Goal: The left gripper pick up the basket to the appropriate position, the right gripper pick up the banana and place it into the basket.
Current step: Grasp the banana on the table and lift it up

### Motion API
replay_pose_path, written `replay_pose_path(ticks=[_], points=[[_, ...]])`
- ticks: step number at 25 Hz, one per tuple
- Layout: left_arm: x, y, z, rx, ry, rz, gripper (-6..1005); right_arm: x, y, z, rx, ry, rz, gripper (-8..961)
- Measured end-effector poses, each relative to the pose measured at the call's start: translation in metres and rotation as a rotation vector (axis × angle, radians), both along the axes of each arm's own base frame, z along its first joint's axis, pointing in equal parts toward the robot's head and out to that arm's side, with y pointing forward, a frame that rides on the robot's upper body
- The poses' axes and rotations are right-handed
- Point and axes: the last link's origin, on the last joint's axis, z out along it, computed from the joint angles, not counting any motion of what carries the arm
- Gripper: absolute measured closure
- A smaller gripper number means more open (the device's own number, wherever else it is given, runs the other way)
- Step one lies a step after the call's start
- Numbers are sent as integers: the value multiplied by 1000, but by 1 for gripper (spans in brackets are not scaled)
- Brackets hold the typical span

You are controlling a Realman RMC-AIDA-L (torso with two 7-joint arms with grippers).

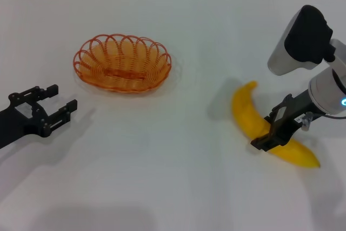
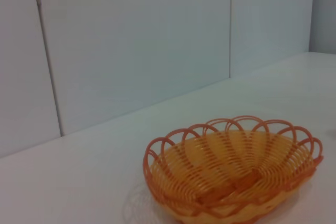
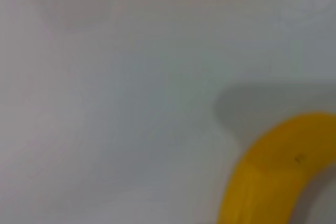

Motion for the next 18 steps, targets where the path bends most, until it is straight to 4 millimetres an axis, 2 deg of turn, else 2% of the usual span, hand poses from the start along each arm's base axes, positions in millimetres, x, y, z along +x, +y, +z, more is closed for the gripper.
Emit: replay_pose_path(ticks=[2,12,15,18], points=[[0,0,0,1,0,1,407,-1,0,1,2,1,5,303],[-1,-1,1,2,1,5,408,-17,2,15,38,19,60,466],[-1,-1,1,1,1,4,408,-31,5,19,55,47,113,459],[-1,0,1,0,1,3,408,-54,9,18,43,116,209,452]])
